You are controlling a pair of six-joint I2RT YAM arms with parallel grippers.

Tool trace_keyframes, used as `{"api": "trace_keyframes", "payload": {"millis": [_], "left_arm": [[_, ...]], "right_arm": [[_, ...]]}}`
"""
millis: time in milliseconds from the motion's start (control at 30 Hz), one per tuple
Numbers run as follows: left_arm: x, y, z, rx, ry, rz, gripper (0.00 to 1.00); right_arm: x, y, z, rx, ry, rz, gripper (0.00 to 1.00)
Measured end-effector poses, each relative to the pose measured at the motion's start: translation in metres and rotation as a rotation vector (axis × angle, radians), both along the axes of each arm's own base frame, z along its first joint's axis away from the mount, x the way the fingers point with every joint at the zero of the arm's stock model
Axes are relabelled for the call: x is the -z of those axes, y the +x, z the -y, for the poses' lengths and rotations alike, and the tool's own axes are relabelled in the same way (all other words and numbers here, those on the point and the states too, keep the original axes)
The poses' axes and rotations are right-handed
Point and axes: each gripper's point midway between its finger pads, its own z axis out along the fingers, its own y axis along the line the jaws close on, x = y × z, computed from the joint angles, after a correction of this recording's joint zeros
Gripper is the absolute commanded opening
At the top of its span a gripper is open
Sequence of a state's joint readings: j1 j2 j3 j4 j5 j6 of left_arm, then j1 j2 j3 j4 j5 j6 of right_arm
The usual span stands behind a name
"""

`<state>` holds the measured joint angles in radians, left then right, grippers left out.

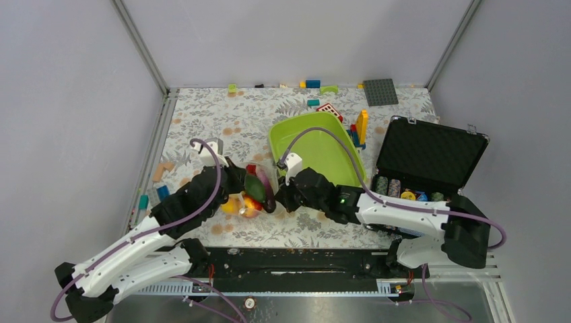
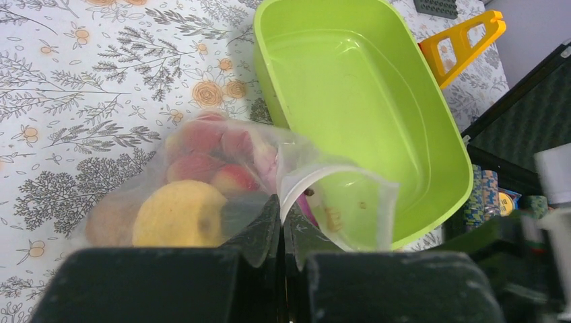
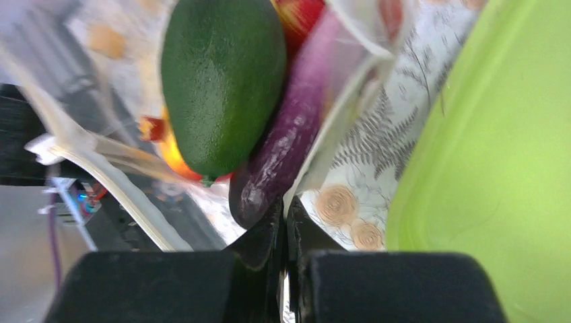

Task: Place the food in the zip-top bag and seal the zipper
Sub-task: Adjust the zipper food storage bag at the center of the board.

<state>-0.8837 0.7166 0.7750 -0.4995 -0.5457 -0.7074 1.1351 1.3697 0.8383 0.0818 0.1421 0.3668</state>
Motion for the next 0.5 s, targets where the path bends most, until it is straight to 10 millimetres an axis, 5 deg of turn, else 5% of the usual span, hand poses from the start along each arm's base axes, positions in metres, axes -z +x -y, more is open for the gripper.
{"api": "trace_keyframes", "payload": {"millis": [300,500], "left_arm": [[-0.009,-0.018,0.015,0.151,-0.037,0.004,0.0],[-0.01,-0.023,0.022,0.198,-0.051,-0.003,0.0]], "right_arm": [[-0.116,-0.024,-0.026,-0.188,0.208,0.038,0.0],[-0.138,-0.033,-0.027,-0.223,0.197,0.005,0.0]]}}
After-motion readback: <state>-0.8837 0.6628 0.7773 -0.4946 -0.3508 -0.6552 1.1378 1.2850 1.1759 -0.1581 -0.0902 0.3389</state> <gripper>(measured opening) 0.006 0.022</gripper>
